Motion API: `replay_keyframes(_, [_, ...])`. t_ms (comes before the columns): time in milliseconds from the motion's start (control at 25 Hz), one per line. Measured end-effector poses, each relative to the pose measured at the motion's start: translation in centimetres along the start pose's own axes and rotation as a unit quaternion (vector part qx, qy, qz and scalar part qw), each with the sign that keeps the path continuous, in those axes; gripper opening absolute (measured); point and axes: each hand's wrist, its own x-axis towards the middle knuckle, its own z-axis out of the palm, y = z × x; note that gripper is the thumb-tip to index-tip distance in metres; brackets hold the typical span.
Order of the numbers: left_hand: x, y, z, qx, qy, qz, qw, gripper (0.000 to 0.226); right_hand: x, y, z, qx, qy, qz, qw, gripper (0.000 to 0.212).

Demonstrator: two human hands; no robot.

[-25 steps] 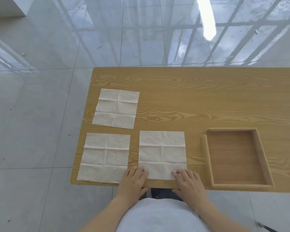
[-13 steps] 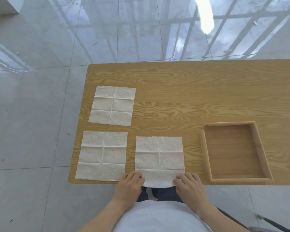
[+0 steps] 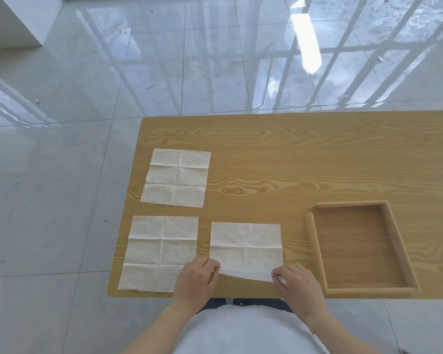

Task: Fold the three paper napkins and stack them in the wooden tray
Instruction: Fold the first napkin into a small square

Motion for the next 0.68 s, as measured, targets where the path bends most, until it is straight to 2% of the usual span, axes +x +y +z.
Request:
replay_keyframes(200, [2.1,0.0,0.1,-0.017,-0.005,-0.036,0.999,0.01,2.7,-0.2,-1.4,-0.022,-0.008,0.001,1.0,0.004])
replay_keyframes(360, [3.6,-0.1,0.2,-0.023,-0.015,-0.062,0.998,0.011,4.8,0.2,-1.4,-0.037,-0.038,0.016,0.998,0.014])
replay_keyframes(680, [5.2,-0.2,0.4,0.014,-0.042,-0.068,0.997,0.019,6.8,0.3,-0.6,-0.084,-0.066,0.054,0.993,0.017])
